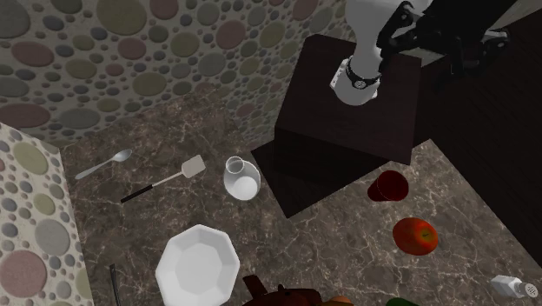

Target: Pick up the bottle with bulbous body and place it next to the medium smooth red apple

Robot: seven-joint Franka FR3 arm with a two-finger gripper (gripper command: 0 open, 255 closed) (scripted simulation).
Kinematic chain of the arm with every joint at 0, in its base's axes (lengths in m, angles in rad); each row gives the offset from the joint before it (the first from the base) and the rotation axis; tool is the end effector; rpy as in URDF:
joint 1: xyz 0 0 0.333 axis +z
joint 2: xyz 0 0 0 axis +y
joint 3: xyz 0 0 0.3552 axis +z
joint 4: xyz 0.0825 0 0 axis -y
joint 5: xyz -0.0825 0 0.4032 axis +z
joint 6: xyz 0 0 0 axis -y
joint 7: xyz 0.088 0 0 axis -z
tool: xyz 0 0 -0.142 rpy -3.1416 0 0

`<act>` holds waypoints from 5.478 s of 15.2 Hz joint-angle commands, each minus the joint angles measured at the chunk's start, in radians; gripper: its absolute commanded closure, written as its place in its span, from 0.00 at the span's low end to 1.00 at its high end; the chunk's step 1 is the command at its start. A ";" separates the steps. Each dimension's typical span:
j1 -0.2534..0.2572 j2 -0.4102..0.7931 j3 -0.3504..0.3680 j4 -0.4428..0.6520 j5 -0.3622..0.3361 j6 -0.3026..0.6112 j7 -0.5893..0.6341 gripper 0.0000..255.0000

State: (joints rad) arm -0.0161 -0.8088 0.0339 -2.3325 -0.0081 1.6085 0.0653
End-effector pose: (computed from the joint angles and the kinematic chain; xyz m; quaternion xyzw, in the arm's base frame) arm 0.2986 0.0077 0.6051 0.9986 -0.0285 0.0428 0.0148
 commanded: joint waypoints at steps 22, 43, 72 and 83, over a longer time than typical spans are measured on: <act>-0.110 0.590 -0.299 0.140 -0.049 0.402 -0.270 0.00; -0.159 0.922 -0.370 0.269 0.063 0.568 -0.411 0.00; -0.154 0.844 -0.371 0.400 0.030 0.364 -0.386 1.00; -0.152 0.823 -0.371 0.525 0.022 0.220 -0.379 1.00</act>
State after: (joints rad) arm -0.1692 0.0167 -0.3373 -1.8192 0.0143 1.8421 -0.3156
